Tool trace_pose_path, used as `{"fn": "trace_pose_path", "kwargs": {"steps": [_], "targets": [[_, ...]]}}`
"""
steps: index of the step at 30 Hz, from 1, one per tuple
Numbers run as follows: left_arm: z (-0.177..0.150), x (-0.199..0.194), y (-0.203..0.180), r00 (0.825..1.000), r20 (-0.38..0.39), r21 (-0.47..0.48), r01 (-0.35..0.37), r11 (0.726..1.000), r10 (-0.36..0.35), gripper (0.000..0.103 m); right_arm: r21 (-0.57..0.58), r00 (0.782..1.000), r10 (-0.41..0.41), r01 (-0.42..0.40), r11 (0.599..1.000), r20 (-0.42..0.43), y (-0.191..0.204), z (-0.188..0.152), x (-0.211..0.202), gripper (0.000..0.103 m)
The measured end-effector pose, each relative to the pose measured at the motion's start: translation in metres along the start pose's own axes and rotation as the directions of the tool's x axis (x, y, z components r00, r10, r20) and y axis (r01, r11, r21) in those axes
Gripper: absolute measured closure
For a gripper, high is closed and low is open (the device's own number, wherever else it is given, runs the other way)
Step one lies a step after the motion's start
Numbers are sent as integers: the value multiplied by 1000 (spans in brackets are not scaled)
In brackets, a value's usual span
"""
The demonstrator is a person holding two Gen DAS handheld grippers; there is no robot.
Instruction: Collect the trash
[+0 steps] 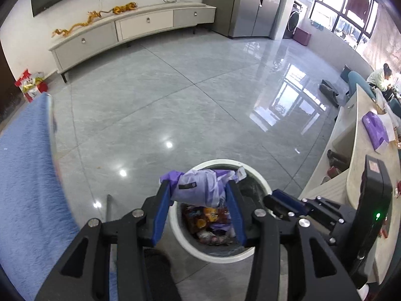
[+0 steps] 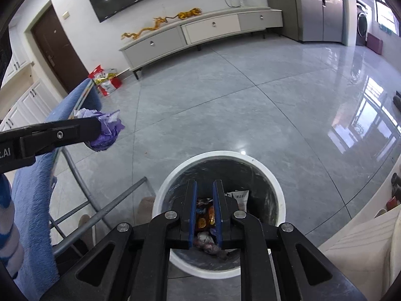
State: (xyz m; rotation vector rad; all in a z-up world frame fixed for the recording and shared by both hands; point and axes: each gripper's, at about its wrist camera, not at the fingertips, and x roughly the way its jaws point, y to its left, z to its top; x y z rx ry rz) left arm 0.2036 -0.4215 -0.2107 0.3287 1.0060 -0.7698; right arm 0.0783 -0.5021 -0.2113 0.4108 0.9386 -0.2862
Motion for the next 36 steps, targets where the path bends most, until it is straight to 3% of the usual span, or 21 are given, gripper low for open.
{"fn": "trace_pose_path", "kwargs": {"steps": [10,18,24,26,29,36], "targets": [[7,17,-5,998,-32,-36,59,998,-61,44,78,998,-62,61,995,10,-29,-16,-14,74],[1,-10,-3,999,16,-37,39,999,-38,43,95,997,-76,73,993,29,-27,-24,-36,64],[-22,-60,16,990,119,-35,-74,997,78,43,30,995,-52,49,998,85,14,-15,-59,50],[-31,-75,30,983,142,-55,-105,993,112,43,0,994,-37,38,999,103,31,-12,-64,49],[-53,-103,57,967,178,-108,-166,980,184,43,-53,992,-5,12,999,125,62,-8,-73,47],[-107,-166,111,910,232,-207,-299,932,343,43,-201,983,98,-66,977,155,147,-11,-92,41]]}}
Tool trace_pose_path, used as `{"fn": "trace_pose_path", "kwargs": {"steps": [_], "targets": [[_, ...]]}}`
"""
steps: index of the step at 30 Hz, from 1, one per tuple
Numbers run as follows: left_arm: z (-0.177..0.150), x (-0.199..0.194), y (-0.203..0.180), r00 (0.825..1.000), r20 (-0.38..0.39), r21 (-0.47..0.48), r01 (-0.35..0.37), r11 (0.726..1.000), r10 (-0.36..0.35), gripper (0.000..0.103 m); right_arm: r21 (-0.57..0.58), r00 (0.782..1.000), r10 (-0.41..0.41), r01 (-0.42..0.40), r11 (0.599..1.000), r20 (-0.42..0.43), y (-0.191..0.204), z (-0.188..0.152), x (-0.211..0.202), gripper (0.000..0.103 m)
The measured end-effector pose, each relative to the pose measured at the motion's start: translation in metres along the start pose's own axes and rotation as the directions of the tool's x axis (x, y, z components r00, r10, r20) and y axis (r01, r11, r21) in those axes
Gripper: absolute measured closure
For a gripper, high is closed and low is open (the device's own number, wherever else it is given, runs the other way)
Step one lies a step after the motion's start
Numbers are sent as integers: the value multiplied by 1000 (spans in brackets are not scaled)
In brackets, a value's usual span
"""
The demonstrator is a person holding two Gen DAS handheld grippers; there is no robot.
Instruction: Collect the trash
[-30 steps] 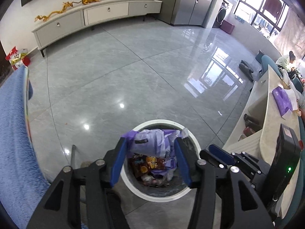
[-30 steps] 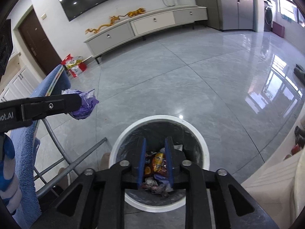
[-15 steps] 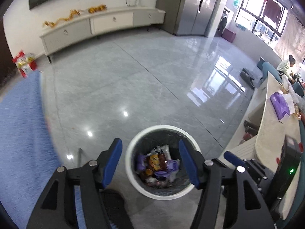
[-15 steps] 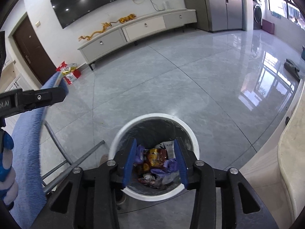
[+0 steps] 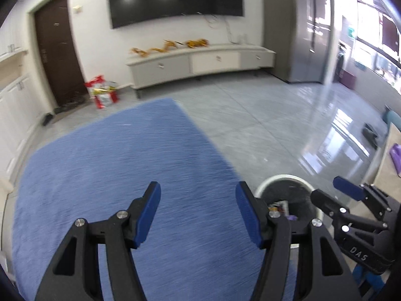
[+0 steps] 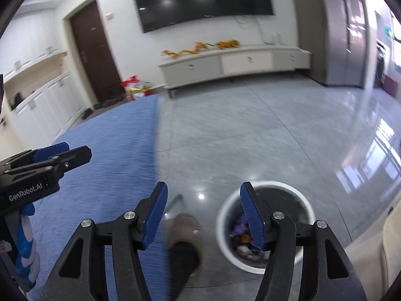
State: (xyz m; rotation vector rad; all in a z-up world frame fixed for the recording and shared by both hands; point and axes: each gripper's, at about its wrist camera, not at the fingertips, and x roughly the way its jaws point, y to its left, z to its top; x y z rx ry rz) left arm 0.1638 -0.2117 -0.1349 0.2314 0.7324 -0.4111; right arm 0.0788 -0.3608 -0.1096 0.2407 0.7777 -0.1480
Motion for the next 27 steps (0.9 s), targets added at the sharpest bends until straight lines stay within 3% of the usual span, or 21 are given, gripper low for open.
{"fn": "trace_pose_path", "kwargs": {"steps": [2,11,25,27], "targets": [[-7,-13,19,999,13,-20,-29,999,29,43,-30,1000,24,-24,999,12,20,0,-4,36],[-29,-46,81,994,42,-102,-91,991,96,43,-137,994,100,-94,986,36,93,-2,-19,36],[-47,-82,88,986,94,-120,-128,984,140,42,-184,990,111,-95,978,82,112,-6,-49,34],[-51,-92,94,981,104,-137,-149,979,164,41,-192,989,106,-86,978,99,115,-6,-56,30]]}}
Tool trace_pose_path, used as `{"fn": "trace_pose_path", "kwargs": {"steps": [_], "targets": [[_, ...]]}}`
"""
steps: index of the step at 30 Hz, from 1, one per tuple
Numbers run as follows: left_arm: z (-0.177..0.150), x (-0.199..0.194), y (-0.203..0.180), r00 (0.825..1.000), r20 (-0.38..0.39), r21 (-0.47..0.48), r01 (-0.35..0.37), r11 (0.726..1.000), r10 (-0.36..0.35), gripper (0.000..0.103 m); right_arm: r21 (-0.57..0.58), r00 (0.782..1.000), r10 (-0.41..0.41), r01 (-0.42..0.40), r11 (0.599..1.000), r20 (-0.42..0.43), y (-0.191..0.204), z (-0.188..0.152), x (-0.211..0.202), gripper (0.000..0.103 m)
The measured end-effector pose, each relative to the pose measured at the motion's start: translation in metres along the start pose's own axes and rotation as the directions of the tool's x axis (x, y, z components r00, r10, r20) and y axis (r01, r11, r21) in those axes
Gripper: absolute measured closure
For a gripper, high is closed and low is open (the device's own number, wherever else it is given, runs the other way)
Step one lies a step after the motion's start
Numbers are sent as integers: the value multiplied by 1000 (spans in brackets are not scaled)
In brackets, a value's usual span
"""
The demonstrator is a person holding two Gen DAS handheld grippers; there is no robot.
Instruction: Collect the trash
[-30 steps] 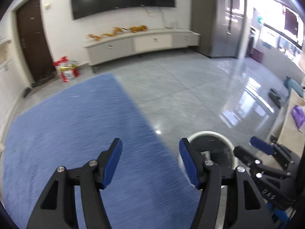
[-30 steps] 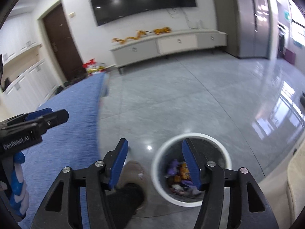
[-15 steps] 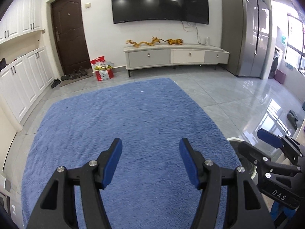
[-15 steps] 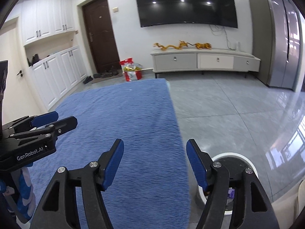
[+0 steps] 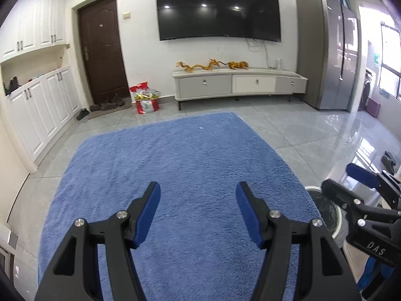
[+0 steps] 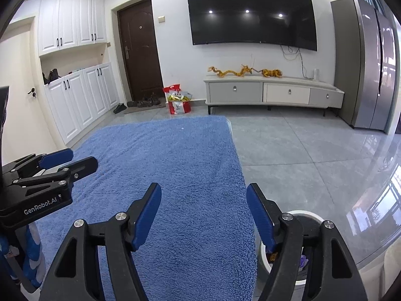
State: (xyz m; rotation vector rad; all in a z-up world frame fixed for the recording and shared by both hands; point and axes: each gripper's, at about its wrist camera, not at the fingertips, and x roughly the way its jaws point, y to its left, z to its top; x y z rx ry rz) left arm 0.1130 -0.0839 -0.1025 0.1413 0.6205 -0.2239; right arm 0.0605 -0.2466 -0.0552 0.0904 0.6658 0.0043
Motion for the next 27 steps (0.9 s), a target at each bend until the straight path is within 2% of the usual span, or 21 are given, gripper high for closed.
{"fn": "trace_pose_path", "kwargs": {"steps": [4,6,10,14,16,23,27], "targets": [[-4,-16,16,996,42,-38,-77,996,79,38,-17,1000,-13,13,1000,28,13,2,-10,20],[-6,-22,26,990,66,-57,-122,991,126,34,-24,999,-20,21,1000,43,19,4,-15,11],[-11,-34,45,970,106,-77,-210,975,217,29,-28,996,-50,52,998,76,31,9,-24,5],[-19,-45,66,952,114,-116,-272,955,285,25,-41,992,-78,82,996,104,45,14,-33,2],[-22,-50,76,943,121,-128,-296,947,311,19,-54,989,-86,93,994,117,52,16,-38,1],[-33,-76,100,922,152,-186,-327,927,356,11,-99,979,-102,121,988,174,77,20,-60,1],[-37,-83,108,918,160,-217,-325,921,362,10,-123,973,-100,128,984,207,89,23,-73,1]]}}
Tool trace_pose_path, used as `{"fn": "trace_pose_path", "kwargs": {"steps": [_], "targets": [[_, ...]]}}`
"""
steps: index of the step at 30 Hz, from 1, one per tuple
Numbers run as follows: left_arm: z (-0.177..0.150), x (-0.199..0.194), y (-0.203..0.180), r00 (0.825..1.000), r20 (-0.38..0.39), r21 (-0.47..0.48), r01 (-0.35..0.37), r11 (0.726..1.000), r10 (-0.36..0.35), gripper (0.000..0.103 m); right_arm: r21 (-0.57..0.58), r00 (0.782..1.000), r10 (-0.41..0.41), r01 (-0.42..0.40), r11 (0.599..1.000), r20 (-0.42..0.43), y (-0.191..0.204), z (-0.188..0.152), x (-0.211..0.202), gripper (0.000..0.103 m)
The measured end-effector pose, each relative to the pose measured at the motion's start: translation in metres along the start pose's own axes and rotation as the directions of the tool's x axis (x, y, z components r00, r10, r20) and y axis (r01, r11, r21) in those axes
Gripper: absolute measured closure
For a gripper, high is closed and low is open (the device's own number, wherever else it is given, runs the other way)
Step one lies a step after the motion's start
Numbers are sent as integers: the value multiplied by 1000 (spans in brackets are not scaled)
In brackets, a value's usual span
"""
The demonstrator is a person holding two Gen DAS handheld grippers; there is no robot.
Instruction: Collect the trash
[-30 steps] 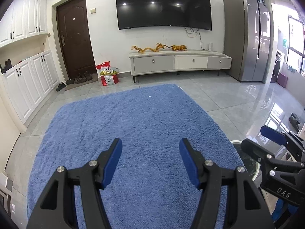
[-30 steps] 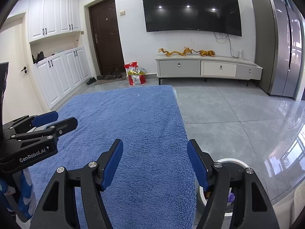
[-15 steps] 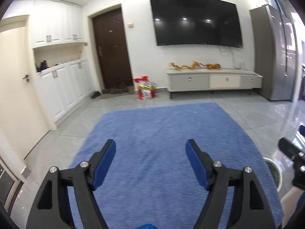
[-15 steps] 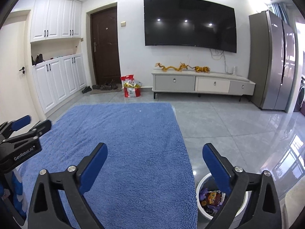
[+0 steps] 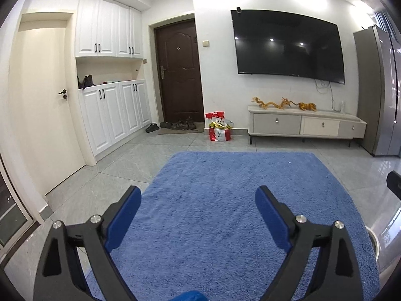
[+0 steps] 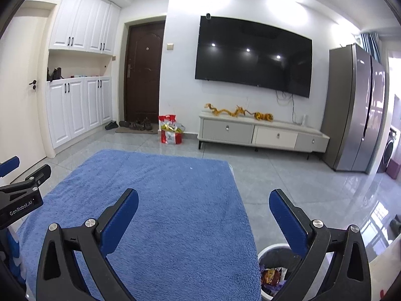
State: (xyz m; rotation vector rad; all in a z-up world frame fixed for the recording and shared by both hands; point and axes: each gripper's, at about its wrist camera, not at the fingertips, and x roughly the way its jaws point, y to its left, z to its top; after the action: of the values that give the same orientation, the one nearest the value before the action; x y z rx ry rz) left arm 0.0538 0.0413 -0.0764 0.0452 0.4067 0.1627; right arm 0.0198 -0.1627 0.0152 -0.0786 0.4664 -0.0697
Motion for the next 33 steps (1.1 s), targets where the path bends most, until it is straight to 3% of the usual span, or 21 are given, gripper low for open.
{"fn": "trace_pose_path", "kwargs": {"steps": [16,33], "targets": [[-3,24,3,998,-45,-16,40,999,-40,10,0,1000,-8,8,1000,10,2,12,13,1],[-19,75,0,991,-128,-16,40,999,-41,10,28,995,-22,25,999,-93,-7,-4,78,1]]}}
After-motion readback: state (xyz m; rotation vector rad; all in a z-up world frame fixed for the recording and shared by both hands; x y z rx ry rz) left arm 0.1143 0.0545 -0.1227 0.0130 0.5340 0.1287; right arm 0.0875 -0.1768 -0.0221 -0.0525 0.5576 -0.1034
